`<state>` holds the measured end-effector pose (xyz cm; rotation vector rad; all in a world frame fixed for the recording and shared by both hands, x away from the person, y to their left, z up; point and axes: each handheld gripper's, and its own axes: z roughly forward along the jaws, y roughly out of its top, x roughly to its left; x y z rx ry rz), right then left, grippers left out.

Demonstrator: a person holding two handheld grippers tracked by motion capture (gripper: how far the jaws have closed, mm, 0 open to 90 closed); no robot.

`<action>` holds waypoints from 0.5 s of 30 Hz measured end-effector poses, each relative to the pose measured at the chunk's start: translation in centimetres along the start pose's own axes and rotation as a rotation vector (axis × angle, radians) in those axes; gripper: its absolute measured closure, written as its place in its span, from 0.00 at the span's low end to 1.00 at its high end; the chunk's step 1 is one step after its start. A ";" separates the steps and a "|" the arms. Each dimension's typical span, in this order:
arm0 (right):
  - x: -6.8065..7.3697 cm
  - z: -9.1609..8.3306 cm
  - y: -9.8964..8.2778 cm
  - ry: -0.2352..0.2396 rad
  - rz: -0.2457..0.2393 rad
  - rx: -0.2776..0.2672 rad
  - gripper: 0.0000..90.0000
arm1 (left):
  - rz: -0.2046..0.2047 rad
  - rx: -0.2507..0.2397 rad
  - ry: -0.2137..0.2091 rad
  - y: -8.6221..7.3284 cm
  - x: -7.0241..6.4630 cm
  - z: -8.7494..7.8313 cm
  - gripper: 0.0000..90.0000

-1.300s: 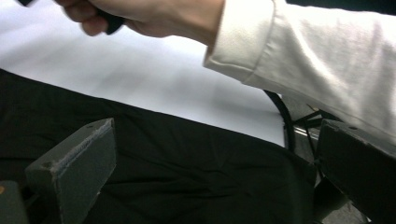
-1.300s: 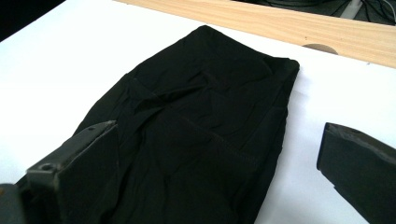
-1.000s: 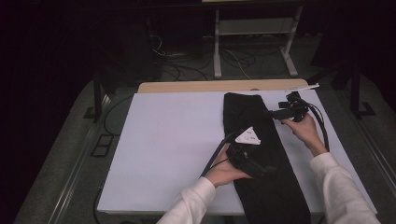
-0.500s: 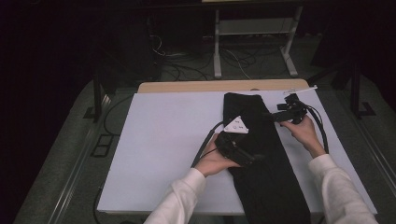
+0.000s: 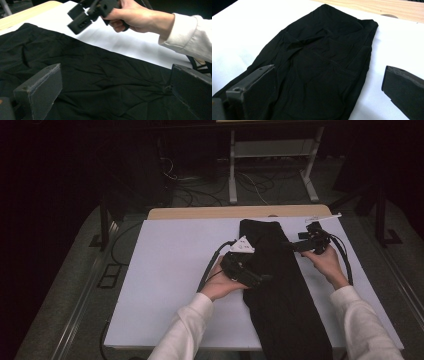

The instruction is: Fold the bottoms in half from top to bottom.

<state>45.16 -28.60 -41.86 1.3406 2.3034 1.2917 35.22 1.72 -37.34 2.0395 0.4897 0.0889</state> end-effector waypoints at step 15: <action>-0.1 0.3 -0.2 0.006 0.014 0.003 0.00 | -0.030 -0.017 0.076 -0.1 3.1 -0.7 0.00</action>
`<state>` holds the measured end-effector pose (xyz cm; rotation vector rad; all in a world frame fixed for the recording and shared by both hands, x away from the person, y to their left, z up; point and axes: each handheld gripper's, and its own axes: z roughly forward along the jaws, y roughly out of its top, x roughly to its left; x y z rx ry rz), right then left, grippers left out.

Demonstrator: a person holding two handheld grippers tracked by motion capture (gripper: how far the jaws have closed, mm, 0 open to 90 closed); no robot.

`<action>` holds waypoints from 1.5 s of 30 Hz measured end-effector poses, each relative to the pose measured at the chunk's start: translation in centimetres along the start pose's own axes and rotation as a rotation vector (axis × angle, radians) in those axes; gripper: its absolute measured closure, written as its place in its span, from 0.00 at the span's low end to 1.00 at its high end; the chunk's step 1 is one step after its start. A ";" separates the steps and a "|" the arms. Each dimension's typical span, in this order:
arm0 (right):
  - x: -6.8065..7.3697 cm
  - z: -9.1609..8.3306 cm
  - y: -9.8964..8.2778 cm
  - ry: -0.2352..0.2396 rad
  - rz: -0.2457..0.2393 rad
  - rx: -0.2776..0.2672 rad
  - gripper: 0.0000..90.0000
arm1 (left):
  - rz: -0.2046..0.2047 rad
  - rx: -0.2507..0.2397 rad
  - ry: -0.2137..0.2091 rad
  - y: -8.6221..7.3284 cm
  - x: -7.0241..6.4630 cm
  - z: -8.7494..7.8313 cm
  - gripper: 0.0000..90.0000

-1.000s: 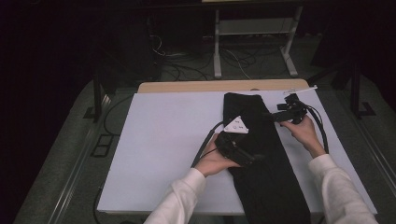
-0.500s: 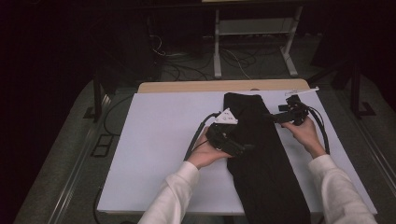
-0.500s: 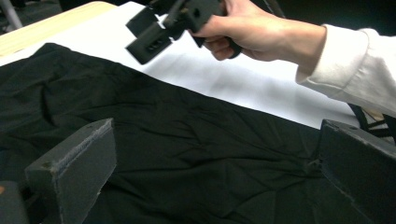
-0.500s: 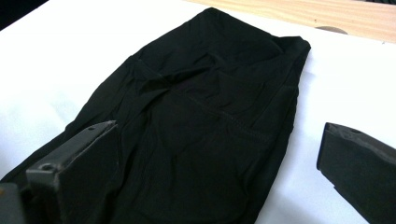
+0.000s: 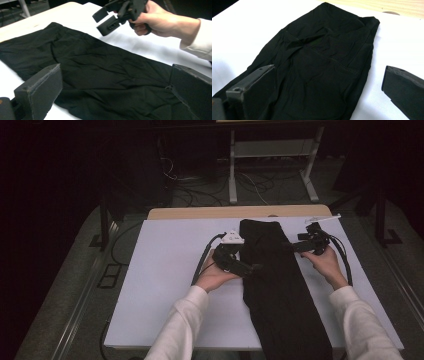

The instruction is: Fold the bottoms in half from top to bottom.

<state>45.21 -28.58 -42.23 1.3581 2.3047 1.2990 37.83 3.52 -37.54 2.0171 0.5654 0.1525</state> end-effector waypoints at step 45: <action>-2.0 0.4 -0.1 0.005 0.056 0.041 0.00 | -0.276 0.005 0.101 -2.7 9.4 4.2 0.00</action>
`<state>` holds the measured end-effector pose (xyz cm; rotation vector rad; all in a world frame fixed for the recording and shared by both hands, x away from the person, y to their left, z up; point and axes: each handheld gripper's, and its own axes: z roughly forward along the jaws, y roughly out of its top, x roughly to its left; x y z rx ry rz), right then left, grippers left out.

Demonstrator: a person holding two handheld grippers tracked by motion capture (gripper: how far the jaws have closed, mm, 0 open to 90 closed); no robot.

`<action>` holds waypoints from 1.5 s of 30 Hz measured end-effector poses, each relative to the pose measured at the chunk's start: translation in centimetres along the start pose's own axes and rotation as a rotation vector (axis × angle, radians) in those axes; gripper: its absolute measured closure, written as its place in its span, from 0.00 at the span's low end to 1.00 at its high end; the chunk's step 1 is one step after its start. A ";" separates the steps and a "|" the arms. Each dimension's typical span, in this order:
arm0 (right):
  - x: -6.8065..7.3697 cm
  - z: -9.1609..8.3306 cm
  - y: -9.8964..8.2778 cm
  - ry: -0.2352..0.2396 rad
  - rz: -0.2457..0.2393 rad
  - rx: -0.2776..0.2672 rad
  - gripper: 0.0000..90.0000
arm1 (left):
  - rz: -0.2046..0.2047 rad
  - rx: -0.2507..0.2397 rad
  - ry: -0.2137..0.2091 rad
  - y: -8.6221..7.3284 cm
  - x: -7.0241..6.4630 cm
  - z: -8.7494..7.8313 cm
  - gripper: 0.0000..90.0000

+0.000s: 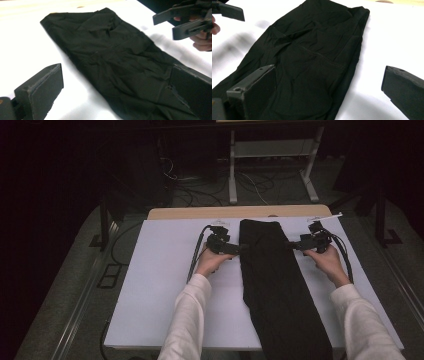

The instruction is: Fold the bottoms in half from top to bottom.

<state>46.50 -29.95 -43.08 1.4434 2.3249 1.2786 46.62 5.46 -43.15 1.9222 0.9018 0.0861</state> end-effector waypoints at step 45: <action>0.2 3.3 -0.5 -0.102 0.124 0.043 0.81 | -0.100 0.120 0.099 -0.9 0.2 3.6 0.90</action>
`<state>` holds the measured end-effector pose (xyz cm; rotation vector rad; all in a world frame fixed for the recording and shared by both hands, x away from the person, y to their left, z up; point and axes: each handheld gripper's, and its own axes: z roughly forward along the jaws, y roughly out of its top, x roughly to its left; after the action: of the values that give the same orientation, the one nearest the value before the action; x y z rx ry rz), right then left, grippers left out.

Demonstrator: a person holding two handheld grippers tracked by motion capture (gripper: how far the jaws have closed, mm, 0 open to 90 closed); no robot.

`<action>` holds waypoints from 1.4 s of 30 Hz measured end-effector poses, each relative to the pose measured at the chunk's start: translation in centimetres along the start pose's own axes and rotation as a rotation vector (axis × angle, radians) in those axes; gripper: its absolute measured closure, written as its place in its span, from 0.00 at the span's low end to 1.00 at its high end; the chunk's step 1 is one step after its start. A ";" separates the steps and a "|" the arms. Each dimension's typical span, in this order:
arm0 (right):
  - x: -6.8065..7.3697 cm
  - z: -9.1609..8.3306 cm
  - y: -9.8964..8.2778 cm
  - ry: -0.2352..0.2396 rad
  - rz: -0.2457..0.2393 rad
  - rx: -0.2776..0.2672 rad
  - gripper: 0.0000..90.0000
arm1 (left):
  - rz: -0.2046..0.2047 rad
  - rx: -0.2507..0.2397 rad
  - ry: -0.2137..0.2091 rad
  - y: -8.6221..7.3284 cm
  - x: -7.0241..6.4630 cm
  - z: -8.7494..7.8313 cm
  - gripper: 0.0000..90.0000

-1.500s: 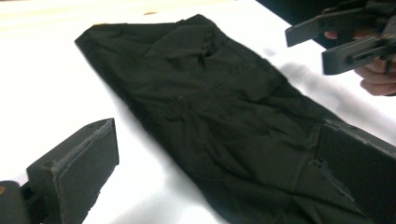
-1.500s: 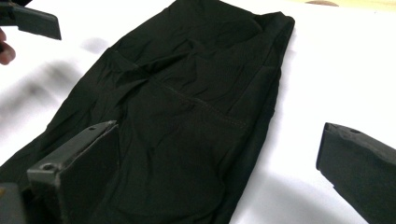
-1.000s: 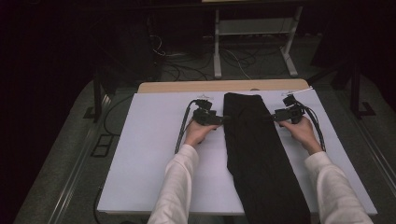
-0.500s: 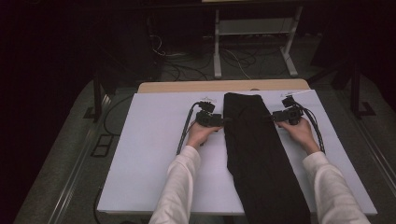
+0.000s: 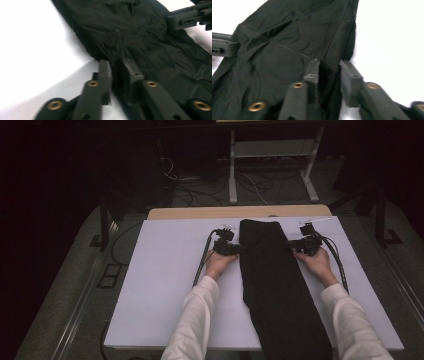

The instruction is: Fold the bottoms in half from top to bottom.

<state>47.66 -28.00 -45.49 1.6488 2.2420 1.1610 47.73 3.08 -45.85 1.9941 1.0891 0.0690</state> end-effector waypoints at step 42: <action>2.2 -5.5 -1.8 0.147 0.001 -0.131 0.95 | -0.014 -0.102 -0.117 -1.5 -2.4 -4.6 0.98</action>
<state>42.56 -29.07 -42.10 1.5624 2.1933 1.4404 43.40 4.70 -43.16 1.8747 1.0054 0.0006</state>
